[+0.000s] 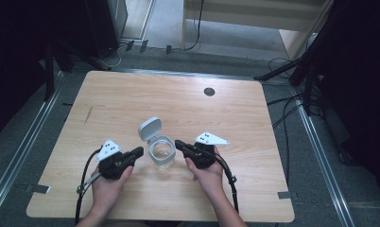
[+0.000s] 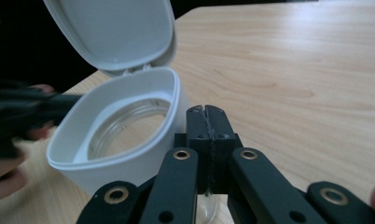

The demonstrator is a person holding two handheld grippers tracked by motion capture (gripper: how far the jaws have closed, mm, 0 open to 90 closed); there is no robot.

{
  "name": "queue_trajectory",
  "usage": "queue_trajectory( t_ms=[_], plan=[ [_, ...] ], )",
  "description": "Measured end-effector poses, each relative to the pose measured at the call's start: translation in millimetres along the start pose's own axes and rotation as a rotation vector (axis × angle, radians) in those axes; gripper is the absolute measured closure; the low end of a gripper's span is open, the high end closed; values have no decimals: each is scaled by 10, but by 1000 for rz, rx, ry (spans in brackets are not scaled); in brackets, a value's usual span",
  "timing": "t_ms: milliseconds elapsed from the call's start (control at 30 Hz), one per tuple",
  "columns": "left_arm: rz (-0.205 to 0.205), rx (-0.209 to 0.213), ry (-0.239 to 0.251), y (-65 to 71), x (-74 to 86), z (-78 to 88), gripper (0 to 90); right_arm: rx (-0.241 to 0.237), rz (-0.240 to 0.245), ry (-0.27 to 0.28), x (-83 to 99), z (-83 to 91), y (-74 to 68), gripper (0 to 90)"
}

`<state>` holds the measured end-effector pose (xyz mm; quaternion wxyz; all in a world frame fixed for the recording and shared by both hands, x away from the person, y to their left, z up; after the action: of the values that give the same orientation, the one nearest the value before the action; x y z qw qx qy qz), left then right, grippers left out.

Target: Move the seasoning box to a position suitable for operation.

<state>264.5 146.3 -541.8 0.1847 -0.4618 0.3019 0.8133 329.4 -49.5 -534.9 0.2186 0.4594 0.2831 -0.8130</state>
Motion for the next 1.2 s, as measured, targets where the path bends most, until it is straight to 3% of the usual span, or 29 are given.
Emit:
queue_trajectory(
  t_ms=[100,167,233,300,533,700,800,900,1000,1067,1133,1200],
  plan=[
    [-9,-25,-17,107,26,-20,856,7,-4,-1,40,-14,-10,900],
    [-2,-57,-18,92,24,-57,863,0,-9,10,52,-4,-25,900],
    [26,-60,-22,76,29,-100,867,1,0,14,65,19,-52,900],
    [19,-83,-24,69,25,-127,884,7,11,19,76,48,-82,900],
    [19,-80,-14,44,-58,-257,900,64,32,40,161,165,-134,900],
    [35,-66,-18,22,-119,-363,898,82,7,41,213,237,-140,900],
    [42,-44,-8,-34,-110,-343,791,97,28,41,214,260,-123,900],
    [-16,-14,45,-118,-58,-210,607,125,27,51,177,274,-52,900],
    [-75,-33,85,-297,66,19,402,149,18,63,92,292,54,900],
    [-63,-73,86,-472,148,200,332,159,21,61,22,283,115,900],
    [-22,-114,99,-658,203,405,275,169,28,62,-57,271,157,900],
    [-4,-159,103,-828,242,606,262,175,30,75,-150,243,188,900]
  ],
)
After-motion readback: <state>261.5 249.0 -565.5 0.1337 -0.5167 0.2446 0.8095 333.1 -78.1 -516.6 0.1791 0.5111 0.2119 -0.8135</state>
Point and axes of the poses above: each handheld gripper's, and its own axes: z roughly backward along the jaws, x roughly out of its underside, y roughly to its right, the point moved 6 cm from there along -z, roughly forward along the jaws, and after that the axes turned 9 degrees about x, right-handed, at the moved point
